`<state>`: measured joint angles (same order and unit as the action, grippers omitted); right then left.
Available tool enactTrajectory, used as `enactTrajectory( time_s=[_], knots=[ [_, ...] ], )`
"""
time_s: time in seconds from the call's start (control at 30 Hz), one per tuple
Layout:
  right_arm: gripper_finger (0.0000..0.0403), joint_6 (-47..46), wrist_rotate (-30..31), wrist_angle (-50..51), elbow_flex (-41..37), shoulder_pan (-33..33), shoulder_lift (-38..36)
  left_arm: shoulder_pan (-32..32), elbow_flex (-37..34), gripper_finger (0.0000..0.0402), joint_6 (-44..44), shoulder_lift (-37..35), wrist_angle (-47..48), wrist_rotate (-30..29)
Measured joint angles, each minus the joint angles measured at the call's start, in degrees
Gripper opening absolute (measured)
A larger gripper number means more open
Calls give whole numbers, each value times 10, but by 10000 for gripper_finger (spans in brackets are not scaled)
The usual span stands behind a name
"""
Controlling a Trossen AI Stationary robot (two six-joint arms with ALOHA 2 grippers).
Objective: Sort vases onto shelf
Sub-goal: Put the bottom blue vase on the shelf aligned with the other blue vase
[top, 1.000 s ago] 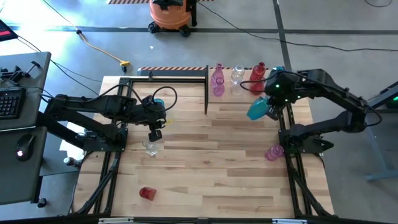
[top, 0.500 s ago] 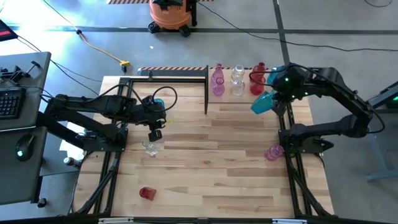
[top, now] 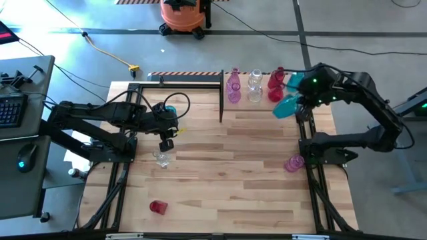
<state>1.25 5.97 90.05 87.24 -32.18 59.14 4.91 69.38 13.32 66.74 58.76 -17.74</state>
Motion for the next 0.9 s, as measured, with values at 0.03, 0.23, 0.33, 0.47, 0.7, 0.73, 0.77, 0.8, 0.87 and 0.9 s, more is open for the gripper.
enactTrajectory(
  time_s=[0.03, 0.23, 0.33, 0.47, 0.7, 0.73, 0.77, 0.8, 0.87, 0.9],
  knots=[
    [0, 3, 1, 0, 0, -4, -2, 0, 0, 90, 0, 0, 0, 0],
    [0, 11, 3, 0, 0, -19, -16, 0, 0, 90, 0, 0, 0, 0],
    [0, 2, -2, -4, -14, -20, -30, 0, 0, 90, 0, 0, 0, 0],
    [0, -6, -18, 3, -66, -19, -62, 0, 0, 90, 0, 0, 0, 0],
    [0, -28, -25, 1, -104, -19, -111, 0, 0, 90, 0, 0, 0, 0],
    [0, -28, -22, 0, -104, -19, -115, 0, 0, 90, 0, 0, 0, 0],
    [0, -28, -18, 0, -104, -19, -119, 0, 0, 90, 0, 0, 0, 0],
    [0, -28, -15, 0, -104, -19, -122, 0, 0, 90, 0, 0, 0, 0],
    [0, -22, -2, 0, -104, -19, -126, 0, 0, 90, 0, 0, 0, 0],
    [0, -14, 5, -1, -104, -19, -127, 0, 0, 90, 0, 0, 0, 0]
  ],
)
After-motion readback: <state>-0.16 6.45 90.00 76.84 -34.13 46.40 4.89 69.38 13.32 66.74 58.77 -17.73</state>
